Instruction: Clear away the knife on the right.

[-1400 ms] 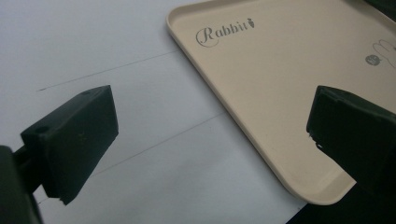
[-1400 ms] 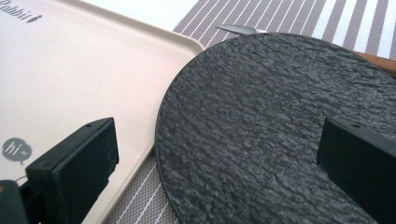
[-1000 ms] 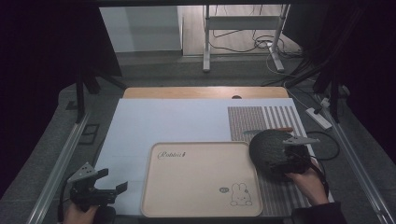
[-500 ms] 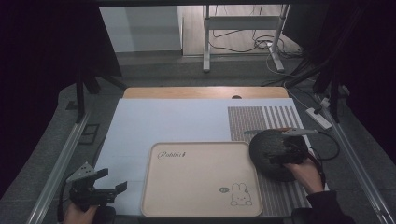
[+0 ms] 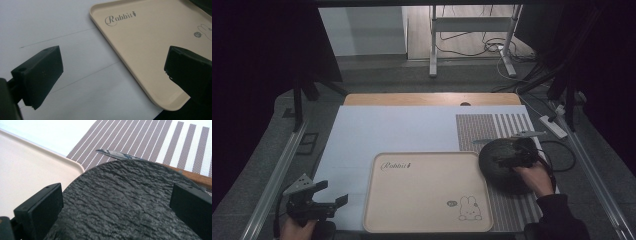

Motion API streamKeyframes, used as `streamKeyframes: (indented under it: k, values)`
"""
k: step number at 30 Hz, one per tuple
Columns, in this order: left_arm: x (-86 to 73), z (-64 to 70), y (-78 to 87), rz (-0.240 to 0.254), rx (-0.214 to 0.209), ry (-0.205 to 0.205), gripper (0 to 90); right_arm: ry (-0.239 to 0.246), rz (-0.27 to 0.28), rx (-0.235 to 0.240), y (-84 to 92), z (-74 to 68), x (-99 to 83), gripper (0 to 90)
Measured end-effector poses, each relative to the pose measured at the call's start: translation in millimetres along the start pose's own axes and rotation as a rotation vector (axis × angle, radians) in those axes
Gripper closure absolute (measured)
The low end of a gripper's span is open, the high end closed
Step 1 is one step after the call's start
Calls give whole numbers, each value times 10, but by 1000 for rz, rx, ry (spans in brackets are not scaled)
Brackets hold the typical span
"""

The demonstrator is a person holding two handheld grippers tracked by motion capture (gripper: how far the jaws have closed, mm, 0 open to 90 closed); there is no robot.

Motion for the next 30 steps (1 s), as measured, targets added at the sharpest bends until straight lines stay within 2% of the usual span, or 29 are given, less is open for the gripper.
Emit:
streamKeyframes:
  k: [30]
  values:
    - [-1, -12, 1, 3, -2, 11, 21, -43, -65, -68, -349, 314, 290, 0]
Point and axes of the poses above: each handheld gripper's, and its own axes: y roughly backward along the jaws, x roughly out of its top, z roughly to its right, the point moved 1 cm from there along -y, roughly forward along the jaws, and after that the axes turned 3 degrees about y, right-handed, at the moved point
